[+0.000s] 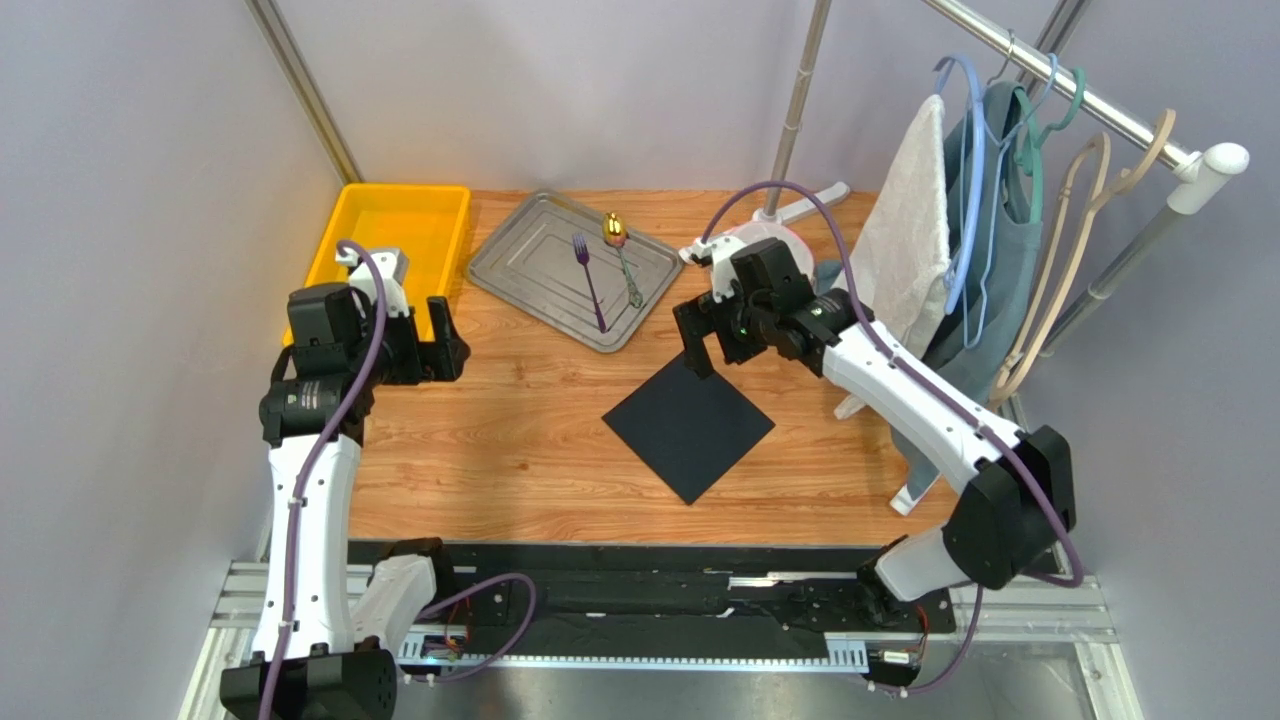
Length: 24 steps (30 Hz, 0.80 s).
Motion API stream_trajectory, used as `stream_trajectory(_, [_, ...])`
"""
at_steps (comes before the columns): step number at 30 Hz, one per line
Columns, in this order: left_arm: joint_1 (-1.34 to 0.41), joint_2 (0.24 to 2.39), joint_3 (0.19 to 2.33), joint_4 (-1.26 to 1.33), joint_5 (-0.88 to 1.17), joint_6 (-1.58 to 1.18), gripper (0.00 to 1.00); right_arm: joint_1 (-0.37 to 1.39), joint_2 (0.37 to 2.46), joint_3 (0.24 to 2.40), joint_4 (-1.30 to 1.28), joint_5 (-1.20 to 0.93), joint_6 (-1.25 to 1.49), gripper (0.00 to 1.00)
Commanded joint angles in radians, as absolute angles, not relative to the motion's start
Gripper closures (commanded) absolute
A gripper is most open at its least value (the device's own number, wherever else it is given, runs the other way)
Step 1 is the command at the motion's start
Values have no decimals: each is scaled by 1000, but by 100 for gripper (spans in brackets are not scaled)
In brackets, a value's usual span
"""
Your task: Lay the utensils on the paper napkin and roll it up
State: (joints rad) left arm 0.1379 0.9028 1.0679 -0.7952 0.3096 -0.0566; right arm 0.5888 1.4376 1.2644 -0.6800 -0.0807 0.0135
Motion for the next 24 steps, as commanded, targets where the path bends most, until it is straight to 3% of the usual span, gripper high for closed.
stream_trajectory(1, [138,881,1071,-744,296,-89,1,594,1564,1420,-571,-78,83,0])
stream_trajectory(11, [138,847,1020,-640,272,-117,1,600,2021,2010,-657,-83,98,0])
stream_trajectory(18, [138,914,1048,-676,233,-126,1,601,2252,2221,-565,-92,114,0])
stream_trajectory(24, [138,920,1035,-693,218,-127,1,604,2371,2269,-485,-107,104,3])
